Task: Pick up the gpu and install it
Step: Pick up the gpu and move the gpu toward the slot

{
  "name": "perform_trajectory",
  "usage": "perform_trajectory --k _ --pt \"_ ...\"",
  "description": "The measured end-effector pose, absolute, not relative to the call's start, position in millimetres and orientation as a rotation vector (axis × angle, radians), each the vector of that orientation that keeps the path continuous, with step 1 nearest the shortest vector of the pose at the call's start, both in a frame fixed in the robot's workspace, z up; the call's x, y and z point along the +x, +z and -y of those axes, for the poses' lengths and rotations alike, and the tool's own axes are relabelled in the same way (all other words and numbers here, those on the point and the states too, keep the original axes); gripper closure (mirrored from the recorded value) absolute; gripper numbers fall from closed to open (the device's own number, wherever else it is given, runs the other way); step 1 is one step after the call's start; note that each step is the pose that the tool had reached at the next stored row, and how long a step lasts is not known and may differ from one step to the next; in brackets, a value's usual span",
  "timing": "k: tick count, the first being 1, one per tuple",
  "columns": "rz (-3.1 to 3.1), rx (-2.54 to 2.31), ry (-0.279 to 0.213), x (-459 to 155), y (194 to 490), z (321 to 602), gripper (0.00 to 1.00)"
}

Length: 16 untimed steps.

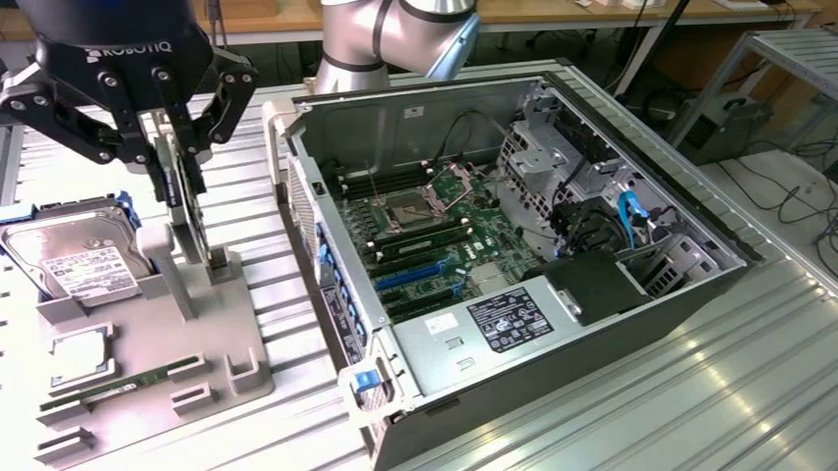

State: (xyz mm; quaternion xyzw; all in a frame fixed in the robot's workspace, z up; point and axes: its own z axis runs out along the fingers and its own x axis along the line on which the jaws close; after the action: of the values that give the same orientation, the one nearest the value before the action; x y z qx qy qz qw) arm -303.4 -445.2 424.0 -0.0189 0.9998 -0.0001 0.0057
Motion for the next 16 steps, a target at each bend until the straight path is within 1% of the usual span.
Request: perform_trajectory --k 16 --pt "-3.130 -0.059 0.000 -303 442 445 0.73"
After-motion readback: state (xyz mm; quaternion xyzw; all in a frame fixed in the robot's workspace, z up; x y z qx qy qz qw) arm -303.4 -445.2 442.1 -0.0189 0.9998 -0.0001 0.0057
